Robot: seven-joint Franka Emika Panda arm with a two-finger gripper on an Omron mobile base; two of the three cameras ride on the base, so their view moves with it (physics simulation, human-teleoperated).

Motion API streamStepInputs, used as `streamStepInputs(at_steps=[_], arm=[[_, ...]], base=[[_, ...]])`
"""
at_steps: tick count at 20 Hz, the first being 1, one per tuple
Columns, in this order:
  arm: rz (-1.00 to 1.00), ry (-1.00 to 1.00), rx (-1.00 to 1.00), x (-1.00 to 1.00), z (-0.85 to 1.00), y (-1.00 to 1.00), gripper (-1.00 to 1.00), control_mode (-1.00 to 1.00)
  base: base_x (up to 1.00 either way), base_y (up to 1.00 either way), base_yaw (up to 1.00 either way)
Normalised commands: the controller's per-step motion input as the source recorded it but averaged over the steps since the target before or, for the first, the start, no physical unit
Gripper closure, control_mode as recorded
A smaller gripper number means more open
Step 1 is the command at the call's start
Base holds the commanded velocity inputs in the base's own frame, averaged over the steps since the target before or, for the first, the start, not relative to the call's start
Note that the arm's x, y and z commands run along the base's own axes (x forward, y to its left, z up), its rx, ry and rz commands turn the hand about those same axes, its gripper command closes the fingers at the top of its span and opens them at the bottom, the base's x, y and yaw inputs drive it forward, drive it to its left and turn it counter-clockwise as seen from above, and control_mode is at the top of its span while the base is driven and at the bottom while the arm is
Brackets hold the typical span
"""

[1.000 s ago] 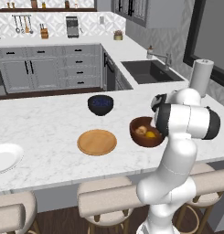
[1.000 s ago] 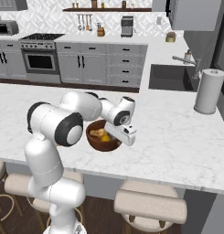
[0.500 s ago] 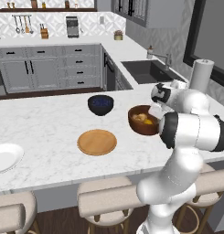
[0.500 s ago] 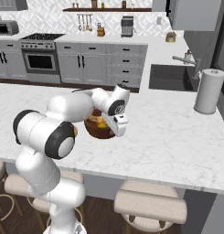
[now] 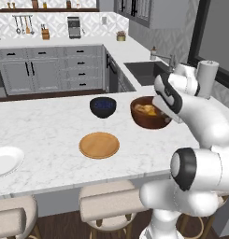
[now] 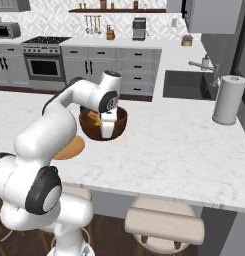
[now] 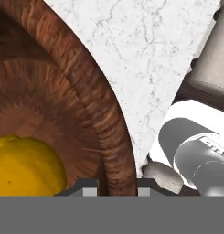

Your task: Pick the chicken drumstick and lemon from their plates and place them in the bowl. Then put the bowl in the fridge.

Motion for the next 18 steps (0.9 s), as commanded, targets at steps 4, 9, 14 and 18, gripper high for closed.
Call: streamStepInputs(at_steps=[4, 9, 14, 18], arm=[[-0.24, 0.00, -0.07, -1.00, 0.67, 0.38, 1.00, -1.00], [-0.23, 0.00, -0.27, -0.98, 0.45, 0.61, 1.00, -1.00], [-0.23, -0.07, 0.08, -0.77, 0.03, 0.01, 1.00, -1.00], [-0.16, -0.17, 0.32, -0.46, 0.00, -0.12, 1.00, -1.00]], base=[[0.00, 0.00, 0.00], [0.00, 0.00, 0.00], [0.00, 0.00, 0.00], [0.00, 0.00, 0.00]])
